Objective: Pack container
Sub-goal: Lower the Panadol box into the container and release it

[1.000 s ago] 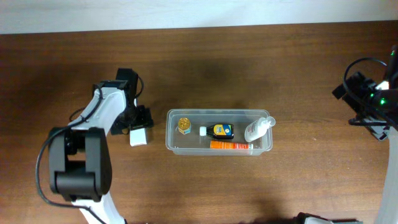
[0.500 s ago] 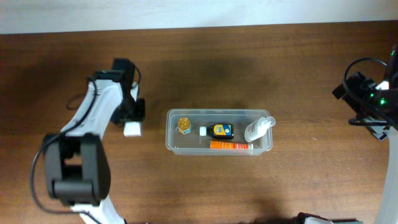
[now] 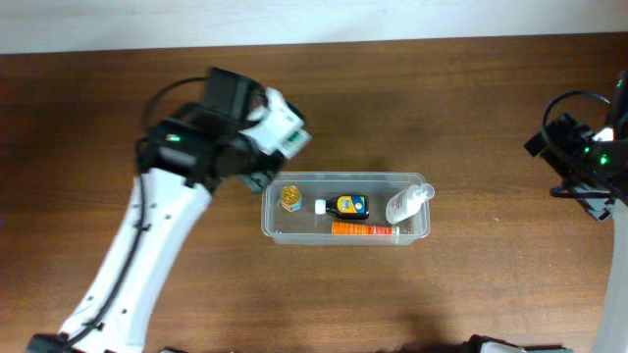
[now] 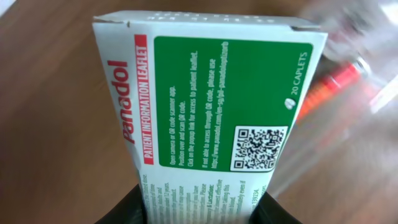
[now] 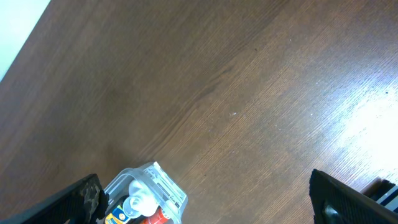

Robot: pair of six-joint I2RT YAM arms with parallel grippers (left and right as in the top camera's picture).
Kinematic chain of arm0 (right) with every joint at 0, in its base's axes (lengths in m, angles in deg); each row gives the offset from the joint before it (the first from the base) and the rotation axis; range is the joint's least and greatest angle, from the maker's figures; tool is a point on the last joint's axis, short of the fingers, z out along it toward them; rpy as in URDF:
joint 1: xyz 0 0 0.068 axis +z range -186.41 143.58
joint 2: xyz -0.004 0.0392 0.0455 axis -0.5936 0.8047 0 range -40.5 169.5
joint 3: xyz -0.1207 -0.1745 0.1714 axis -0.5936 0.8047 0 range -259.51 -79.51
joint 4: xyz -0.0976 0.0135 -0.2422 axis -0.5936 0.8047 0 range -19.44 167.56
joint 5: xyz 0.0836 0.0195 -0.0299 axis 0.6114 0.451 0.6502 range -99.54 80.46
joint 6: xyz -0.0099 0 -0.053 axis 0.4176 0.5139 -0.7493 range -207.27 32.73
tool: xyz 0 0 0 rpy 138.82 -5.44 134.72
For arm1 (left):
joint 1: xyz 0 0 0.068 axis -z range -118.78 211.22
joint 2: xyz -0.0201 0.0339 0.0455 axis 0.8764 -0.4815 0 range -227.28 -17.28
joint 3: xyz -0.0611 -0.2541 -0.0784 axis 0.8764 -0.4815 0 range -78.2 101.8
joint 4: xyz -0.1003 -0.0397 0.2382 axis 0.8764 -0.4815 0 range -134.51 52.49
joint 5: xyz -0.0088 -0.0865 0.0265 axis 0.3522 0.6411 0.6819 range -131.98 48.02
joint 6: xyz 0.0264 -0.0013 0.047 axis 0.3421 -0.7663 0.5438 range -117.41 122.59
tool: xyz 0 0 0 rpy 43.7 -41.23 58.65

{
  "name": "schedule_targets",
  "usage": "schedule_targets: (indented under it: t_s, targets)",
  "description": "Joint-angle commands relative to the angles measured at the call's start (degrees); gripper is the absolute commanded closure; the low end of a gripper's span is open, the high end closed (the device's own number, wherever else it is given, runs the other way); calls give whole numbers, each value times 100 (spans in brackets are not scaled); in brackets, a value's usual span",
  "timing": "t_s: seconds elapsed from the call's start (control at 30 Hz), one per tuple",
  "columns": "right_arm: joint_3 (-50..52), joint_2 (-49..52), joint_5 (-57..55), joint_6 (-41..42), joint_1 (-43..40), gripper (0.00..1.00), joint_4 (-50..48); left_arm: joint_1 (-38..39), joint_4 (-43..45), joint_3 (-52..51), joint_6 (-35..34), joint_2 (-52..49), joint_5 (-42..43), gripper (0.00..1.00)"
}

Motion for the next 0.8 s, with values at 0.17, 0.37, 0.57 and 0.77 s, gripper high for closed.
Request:
schedule_targets:
  t_s: [0.17, 0.37, 0.57, 0.77]
  targets:
    - [-33, 7, 13, -57, -33, 2, -2, 675, -4, -393, 2358, -824, 79, 67]
    - [-33, 7, 13, -57, -33, 2, -2, 719, 50, -455, 3067, -1556, 109, 58]
    - [-33, 7, 13, -57, -33, 2, -2, 778, -17, -455, 3060, -1698, 168, 44]
    - [-33, 7, 13, -57, -33, 2, -2, 885, -20, -385, 2334, -1537, 164, 0]
